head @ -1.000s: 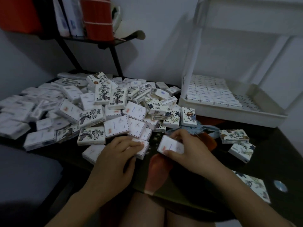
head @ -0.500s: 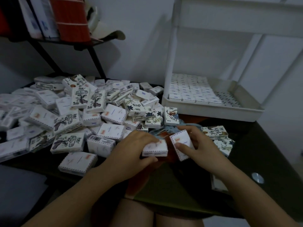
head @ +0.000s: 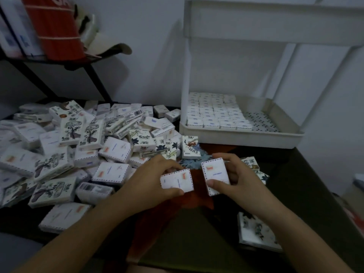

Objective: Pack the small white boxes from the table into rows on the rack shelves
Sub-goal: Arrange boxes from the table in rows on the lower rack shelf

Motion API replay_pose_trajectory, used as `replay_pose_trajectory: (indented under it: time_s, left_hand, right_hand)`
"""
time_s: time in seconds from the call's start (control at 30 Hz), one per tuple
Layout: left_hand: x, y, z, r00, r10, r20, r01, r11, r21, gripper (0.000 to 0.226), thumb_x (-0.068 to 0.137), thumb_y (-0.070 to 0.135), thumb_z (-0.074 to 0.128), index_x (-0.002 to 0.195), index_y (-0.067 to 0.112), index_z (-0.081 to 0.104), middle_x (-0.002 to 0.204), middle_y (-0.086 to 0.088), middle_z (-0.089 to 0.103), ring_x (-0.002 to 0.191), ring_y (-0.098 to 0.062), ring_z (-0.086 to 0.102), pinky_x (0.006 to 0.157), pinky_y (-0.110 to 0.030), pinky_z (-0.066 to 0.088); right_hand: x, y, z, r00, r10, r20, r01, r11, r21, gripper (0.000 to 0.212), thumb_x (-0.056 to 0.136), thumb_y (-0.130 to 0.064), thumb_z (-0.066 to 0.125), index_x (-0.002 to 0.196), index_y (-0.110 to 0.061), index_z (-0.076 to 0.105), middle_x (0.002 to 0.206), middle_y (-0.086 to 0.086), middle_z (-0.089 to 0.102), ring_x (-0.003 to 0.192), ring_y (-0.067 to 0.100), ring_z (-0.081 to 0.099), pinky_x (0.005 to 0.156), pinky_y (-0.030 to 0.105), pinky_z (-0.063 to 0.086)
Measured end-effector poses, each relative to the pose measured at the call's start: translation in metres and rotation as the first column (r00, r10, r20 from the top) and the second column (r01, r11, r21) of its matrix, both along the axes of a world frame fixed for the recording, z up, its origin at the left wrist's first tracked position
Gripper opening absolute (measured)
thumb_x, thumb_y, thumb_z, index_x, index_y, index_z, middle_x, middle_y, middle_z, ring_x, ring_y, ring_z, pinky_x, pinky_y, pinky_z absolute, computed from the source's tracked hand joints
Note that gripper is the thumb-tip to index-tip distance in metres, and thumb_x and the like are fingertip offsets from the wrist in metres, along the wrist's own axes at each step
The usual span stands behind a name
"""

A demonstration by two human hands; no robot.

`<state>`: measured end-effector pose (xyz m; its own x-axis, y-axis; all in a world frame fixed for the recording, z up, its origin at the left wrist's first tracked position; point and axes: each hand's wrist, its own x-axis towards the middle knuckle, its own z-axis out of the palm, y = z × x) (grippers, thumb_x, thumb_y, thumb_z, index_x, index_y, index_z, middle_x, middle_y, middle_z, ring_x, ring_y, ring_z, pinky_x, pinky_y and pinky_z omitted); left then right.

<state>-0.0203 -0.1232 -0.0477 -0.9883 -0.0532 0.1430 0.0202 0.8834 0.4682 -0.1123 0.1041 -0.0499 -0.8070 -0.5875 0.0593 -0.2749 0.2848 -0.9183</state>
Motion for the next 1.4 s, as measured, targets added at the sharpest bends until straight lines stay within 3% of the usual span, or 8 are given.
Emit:
replay_pose_trajectory:
  time_s: [0.3, 0.43, 0.63, 0.83, 0.97, 1.13, 1.3, 1.4]
  left_hand:
    - [-0.069, 0.046, 0.022, 0.989, 0.013, -0.146, 0.053, 0.896, 0.441, 0.050, 0.087, 0.019, 0.067, 0.124, 0.049, 0.054, 0.125, 0.022, 0.052, 0.119, -0.001, 0.048, 0.101, -0.032, 0.044]
    - [-0.114, 0.070, 0.040, 0.982, 0.023, -0.190, 0.102, 0.776, 0.622, 0.038, 0.075, 0.032, 0.080, 0.107, 0.043, 0.062, 0.103, 0.032, 0.062, 0.098, 0.013, 0.056, 0.076, -0.006, 0.046]
    - [-0.193, 0.095, 0.070, 0.956, 0.062, -0.286, 0.099, 0.851, 0.516, 0.035, 0.072, 0.037, 0.082, 0.100, 0.033, 0.062, 0.090, 0.019, 0.063, 0.078, 0.015, 0.056, 0.062, -0.005, 0.041]
    - [-0.255, 0.120, 0.083, 0.975, -0.089, -0.204, 0.152, 0.936, 0.318, 0.037, 0.093, 0.057, 0.048, 0.078, 0.026, 0.061, 0.073, 0.008, 0.061, 0.068, -0.012, 0.056, 0.064, -0.029, 0.040]
    - [-0.278, 0.133, 0.076, 0.974, -0.132, -0.182, 0.171, 0.961, 0.215, 0.037, 0.103, 0.044, 0.029, 0.123, 0.017, 0.044, 0.086, 0.002, 0.060, 0.074, -0.014, 0.056, 0.059, -0.029, 0.040]
    - [-0.289, 0.136, 0.066, 0.972, -0.175, -0.156, 0.211, 0.944, 0.254, 0.013, 0.101, 0.036, 0.040, 0.093, 0.027, 0.045, 0.079, 0.012, 0.051, 0.070, -0.005, 0.048, 0.056, -0.022, 0.032]
    - [-0.287, 0.128, 0.055, 0.962, -0.253, -0.097, 0.271, 0.900, 0.340, 0.013, 0.091, 0.026, 0.062, 0.103, 0.027, 0.059, 0.105, 0.010, 0.062, 0.073, 0.003, 0.062, 0.054, -0.016, 0.048]
    - [-0.280, 0.124, 0.048, 0.935, -0.354, -0.017, 0.345, 0.898, 0.273, 0.019, 0.083, 0.018, 0.069, 0.101, 0.023, 0.063, 0.106, 0.005, 0.067, 0.089, -0.007, 0.066, 0.077, -0.025, 0.055]
  right_hand:
    - [-0.039, 0.039, 0.024, 0.974, -0.146, -0.175, 0.143, 0.989, -0.033, 0.047, 0.080, -0.031, 0.074, 0.114, -0.049, 0.048, 0.106, -0.038, 0.060, 0.098, -0.011, 0.061, 0.072, 0.010, 0.053]
    - [-0.069, 0.047, 0.035, 0.964, -0.196, -0.180, 0.184, 0.979, -0.083, 0.040, 0.084, -0.022, 0.070, 0.104, -0.049, 0.049, 0.103, -0.034, 0.061, 0.093, -0.010, 0.063, 0.063, 0.012, 0.054]
    - [-0.122, 0.064, 0.048, 0.926, -0.334, -0.175, 0.313, 0.939, -0.141, 0.030, 0.092, -0.018, 0.058, 0.095, -0.048, 0.053, 0.096, -0.024, 0.066, 0.083, 0.001, 0.066, 0.064, 0.023, 0.055]
    - [-0.163, 0.084, 0.055, 0.837, -0.481, -0.262, 0.475, 0.875, -0.089, 0.023, 0.085, -0.023, 0.066, 0.092, -0.038, 0.050, 0.097, -0.015, 0.067, 0.079, 0.004, 0.067, 0.066, 0.026, 0.054]
    - [-0.174, 0.095, 0.053, 0.796, -0.535, -0.283, 0.543, 0.838, -0.058, 0.027, 0.084, -0.026, 0.070, 0.095, -0.038, 0.048, 0.096, -0.014, 0.066, 0.081, 0.012, 0.067, 0.073, 0.044, 0.058]
    - [-0.179, 0.101, 0.045, 0.769, -0.555, -0.317, 0.579, 0.815, -0.024, 0.026, 0.085, -0.024, 0.069, 0.100, -0.031, 0.049, 0.101, -0.006, 0.066, 0.090, 0.014, 0.065, 0.074, 0.042, 0.058]
    - [-0.183, 0.102, 0.046, 0.707, -0.579, -0.406, 0.617, 0.786, -0.048, 0.027, 0.084, -0.021, 0.071, 0.099, -0.026, 0.050, 0.096, -0.011, 0.063, 0.084, 0.004, 0.059, 0.070, 0.035, 0.055]
    - [-0.187, 0.097, 0.047, 0.686, -0.581, -0.438, 0.615, 0.785, -0.078, 0.028, 0.083, -0.022, 0.072, 0.099, -0.027, 0.050, 0.091, -0.016, 0.060, 0.081, -0.001, 0.059, 0.068, 0.031, 0.053]
